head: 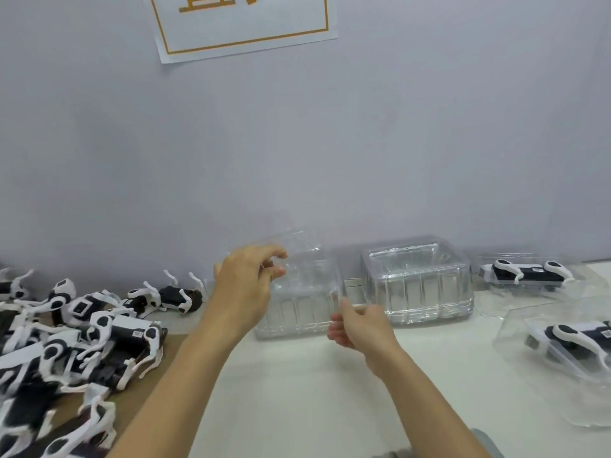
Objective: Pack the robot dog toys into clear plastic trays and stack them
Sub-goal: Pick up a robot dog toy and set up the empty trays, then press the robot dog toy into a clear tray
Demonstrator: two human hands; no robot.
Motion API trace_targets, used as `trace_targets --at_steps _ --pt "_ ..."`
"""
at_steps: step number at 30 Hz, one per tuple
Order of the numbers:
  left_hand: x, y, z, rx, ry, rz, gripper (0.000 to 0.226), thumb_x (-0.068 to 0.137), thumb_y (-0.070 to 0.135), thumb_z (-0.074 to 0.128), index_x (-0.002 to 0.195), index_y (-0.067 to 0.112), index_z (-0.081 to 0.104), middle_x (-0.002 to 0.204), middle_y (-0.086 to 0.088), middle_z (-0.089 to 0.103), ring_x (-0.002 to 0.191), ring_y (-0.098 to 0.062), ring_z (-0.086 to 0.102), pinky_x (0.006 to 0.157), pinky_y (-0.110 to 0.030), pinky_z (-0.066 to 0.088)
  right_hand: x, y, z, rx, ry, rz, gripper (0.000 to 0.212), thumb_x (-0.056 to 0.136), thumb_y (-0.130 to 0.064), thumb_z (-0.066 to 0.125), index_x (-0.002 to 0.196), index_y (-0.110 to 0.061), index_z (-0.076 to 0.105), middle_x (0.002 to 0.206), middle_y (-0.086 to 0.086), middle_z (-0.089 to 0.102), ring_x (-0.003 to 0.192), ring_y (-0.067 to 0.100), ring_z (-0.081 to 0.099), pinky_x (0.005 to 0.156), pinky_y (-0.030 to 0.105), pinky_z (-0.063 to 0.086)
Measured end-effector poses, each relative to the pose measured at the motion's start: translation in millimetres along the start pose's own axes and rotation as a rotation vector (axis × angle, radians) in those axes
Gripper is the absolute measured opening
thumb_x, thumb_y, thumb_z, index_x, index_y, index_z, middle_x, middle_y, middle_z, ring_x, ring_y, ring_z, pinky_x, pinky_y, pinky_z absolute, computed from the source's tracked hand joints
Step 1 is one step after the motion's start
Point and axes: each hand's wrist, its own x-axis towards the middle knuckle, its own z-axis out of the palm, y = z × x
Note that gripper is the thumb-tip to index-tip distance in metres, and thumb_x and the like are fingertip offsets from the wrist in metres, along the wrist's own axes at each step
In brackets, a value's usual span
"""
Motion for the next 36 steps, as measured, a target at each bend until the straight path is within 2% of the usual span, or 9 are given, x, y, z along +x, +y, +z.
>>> trace_targets --at_steps 4,7,10,13,16,20,27,31,36 --pt "-27 16 19 0.067 0.002 0.124 0.024 0.087 0.011 0.073 0.104 0.028 0.077 0.086 0.011 0.062 0.1 -0.021 0.058 0.088 -0.034 0.026 -33 -22 -41 0.166 -0.014 -0.126 0.044 0.095 -0.063 0.046 0.104 -0.026 0.068 0.088 -0.006 0.076 0.08 0.015 0.074 0.069 0.032 0.054" --pt "-47 29 37 0.141 -0.033 0.286 0.032 0.067 0.005 0.089 0.088 0.027 0.08 0.076 0.004 0.065 0.078 -0.027 0.063 0.077 -0.042 0.034 -54 -27 -61 0.119 -0.185 -0.14 0.062 0.069 -0.085 0.057 0.114 -0.043 0.064 0.103 -0.017 0.073 0.094 0.015 0.072 0.079 0.038 0.056" --pt "-63 43 61 0.148 -0.014 0.355 0.042 0.055 0.007 0.096 0.085 0.031 0.079 0.074 0.008 0.062 0.073 -0.019 0.062 0.074 -0.037 0.038 -54 -16 -67 0.044 -0.103 -0.165 0.068 0.08 -0.06 0.071 0.139 -0.039 0.047 0.124 -0.007 0.06 0.108 0.016 0.063 0.086 0.037 0.055" --pt "-77 40 76 0.025 0.003 0.342 0.03 0.069 0.03 0.088 0.097 0.031 0.077 0.086 0.011 0.065 0.09 -0.007 0.055 0.09 -0.038 0.039 -52 -1 -79 0.01 -0.007 -0.149 0.049 0.088 -0.043 0.067 0.132 -0.035 0.046 0.117 -0.002 0.06 0.099 0.017 0.062 0.08 0.034 0.053" --pt "-82 32 67 -0.202 0.109 0.155 0.028 0.083 0.054 0.065 0.101 0.035 0.075 0.099 0.017 0.064 0.104 0.0 0.051 0.098 -0.031 0.034 -49 14 -99 -0.116 0.048 -0.128 0.046 0.087 -0.046 0.066 0.127 -0.031 0.051 0.108 0.002 0.063 0.086 0.018 0.063 0.072 0.032 0.049" --pt "-81 -7 32 -0.124 0.301 -0.247 0.013 0.094 0.027 0.064 0.104 0.03 0.071 0.102 0.012 0.065 0.108 -0.017 0.054 0.099 -0.042 0.041 -50 19 -116 -0.259 0.053 -0.1 0.036 0.09 -0.05 0.061 0.114 -0.024 0.06 0.09 0.007 0.071 0.068 0.02 0.064 0.065 0.035 0.049" --pt "-111 -89 -40 0.351 -0.137 -0.936 0.021 0.093 0.038 0.058 0.113 0.032 0.062 0.125 -0.002 0.061 0.127 -0.033 0.044 0.105 -0.042 0.034 -61 3 -122 -0.354 -0.075 -0.112 0.028 0.085 -0.055 0.062 0.108 -0.038 0.063 0.084 0.005 0.076 0.07 0.026 0.073 0.06 0.037 0.047" --pt "-114 -100 -46 0.303 -0.479 -1.054 0.036 0.087 0.038 0.07 0.118 0.021 0.063 0.131 -0.008 0.059 0.127 -0.033 0.049 0.11 -0.046 0.039 -62 2 -120 -0.461 -0.078 -0.048 0.022 0.09 -0.048 0.06 0.103 -0.031 0.064 0.078 0.009 0.075 0.063 0.029 0.071 0.056 0.034 0.048" --pt "-109 -97 -31 0.345 -0.52 -1.028 0.036 0.09 0.002 0.048 0.119 0.017 0.062 0.126 -0.011 0.058 0.122 -0.031 0.053 0.107 -0.046 0.043 -57 12 -107 -0.745 -0.028 -0.053 0.022 0.092 -0.05 0.05 0.099 -0.032 0.059 0.077 -0.002 0.073 0.081 0.018 0.066 0.066 0.033 0.046"
